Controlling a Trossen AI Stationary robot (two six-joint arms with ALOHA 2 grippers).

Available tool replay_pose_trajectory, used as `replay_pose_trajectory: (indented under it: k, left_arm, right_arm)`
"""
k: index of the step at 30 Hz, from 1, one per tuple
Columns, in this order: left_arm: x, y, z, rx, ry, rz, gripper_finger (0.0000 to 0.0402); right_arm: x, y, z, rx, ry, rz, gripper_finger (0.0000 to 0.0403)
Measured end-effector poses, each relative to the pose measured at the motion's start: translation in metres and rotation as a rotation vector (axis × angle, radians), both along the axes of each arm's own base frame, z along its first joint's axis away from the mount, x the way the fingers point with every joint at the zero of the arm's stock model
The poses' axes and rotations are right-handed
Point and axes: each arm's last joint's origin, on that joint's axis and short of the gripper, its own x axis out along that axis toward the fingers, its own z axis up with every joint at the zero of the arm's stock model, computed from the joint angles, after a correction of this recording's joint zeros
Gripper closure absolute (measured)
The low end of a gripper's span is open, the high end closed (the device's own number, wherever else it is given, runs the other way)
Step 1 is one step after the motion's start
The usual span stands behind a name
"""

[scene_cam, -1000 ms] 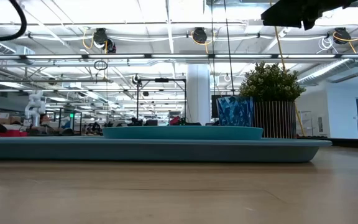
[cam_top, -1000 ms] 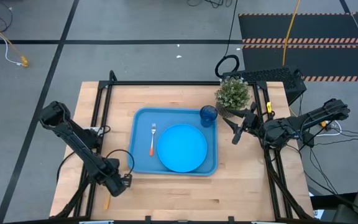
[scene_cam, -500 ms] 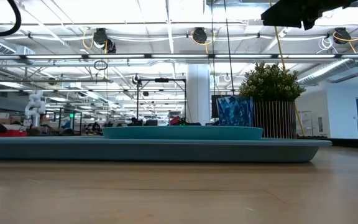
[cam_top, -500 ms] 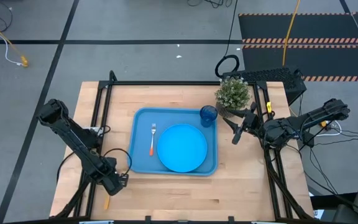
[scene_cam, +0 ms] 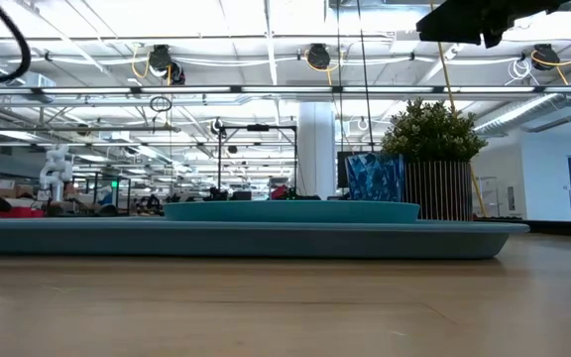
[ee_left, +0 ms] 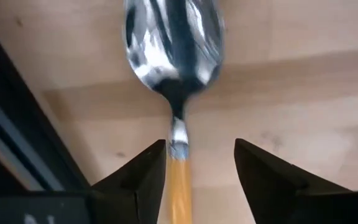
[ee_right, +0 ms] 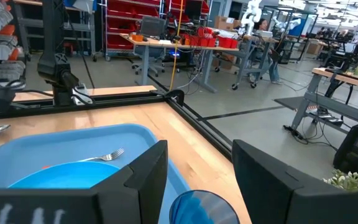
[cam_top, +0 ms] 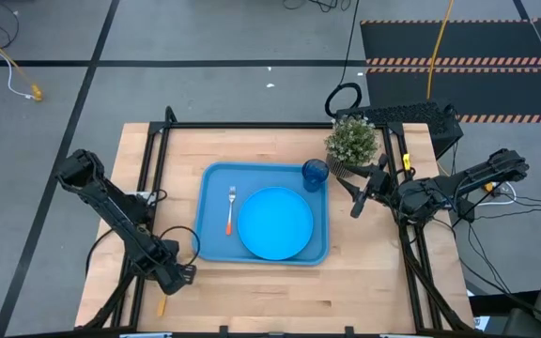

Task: Pick and place plate/cup/fork/spoon on tray
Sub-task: Put the yellow spoon on the blue tray to the left of the orange fork

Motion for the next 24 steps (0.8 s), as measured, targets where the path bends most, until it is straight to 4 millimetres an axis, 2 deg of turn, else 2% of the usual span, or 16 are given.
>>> replay_pose_trajectory:
  k: [10,17,20,24]
  left_arm:
    - [-0.01,0.006,-0.022,-0.029,-0.019,0.016,0.024]
    - [-0.013,0.009,-0.026,-0.014,-0.001,0.025,0.025]
    - [-0.013,0.009,-0.026,-0.017,0.0,0.024,0.0275]
    - [-0.013,0.009,-0.026,-0.015,0.002,0.024,0.0333]
  right_arm:
    - [0.0,0.0,-0.001,-0.003,0.01,0.0,0.0229]
    - [0.0,0.0,-0.001,-0.005,0.014,0.0,0.0229]
    - [0.0,0.0,-0.001,-0.005,0.014,0.0,0.0229]
    - [0.0,0.0,-0.001,-0.005,0.014,0.0,0.0229]
